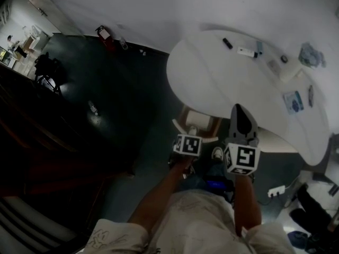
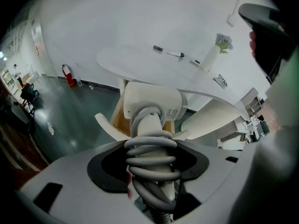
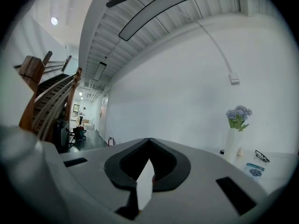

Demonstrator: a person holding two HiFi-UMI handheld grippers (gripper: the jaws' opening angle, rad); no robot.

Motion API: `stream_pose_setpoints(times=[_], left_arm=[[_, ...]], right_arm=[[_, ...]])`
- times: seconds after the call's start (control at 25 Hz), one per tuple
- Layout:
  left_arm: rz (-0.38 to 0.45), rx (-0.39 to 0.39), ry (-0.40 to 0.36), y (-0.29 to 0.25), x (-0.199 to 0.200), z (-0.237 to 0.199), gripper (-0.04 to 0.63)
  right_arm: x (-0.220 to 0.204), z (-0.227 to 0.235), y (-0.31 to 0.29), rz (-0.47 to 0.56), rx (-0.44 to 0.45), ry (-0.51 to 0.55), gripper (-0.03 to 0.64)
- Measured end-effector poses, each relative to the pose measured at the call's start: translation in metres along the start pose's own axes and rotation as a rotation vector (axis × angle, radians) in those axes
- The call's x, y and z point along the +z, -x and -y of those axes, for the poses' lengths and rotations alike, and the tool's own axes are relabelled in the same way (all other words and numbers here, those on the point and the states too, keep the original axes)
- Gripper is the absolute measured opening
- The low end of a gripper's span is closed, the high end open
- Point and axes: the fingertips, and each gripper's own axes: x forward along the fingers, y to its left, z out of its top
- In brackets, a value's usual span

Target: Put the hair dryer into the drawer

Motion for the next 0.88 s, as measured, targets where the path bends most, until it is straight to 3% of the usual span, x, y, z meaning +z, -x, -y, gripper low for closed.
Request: stream_pose_setpoints(times=[0.88], left_arm=[[-0.063, -0.015, 0.037, -0.047, 0.031, 0.010, 0.267]], right_arm=[[-0.022, 0.028, -0.031, -0.059, 0.034, -0.043, 0.000]])
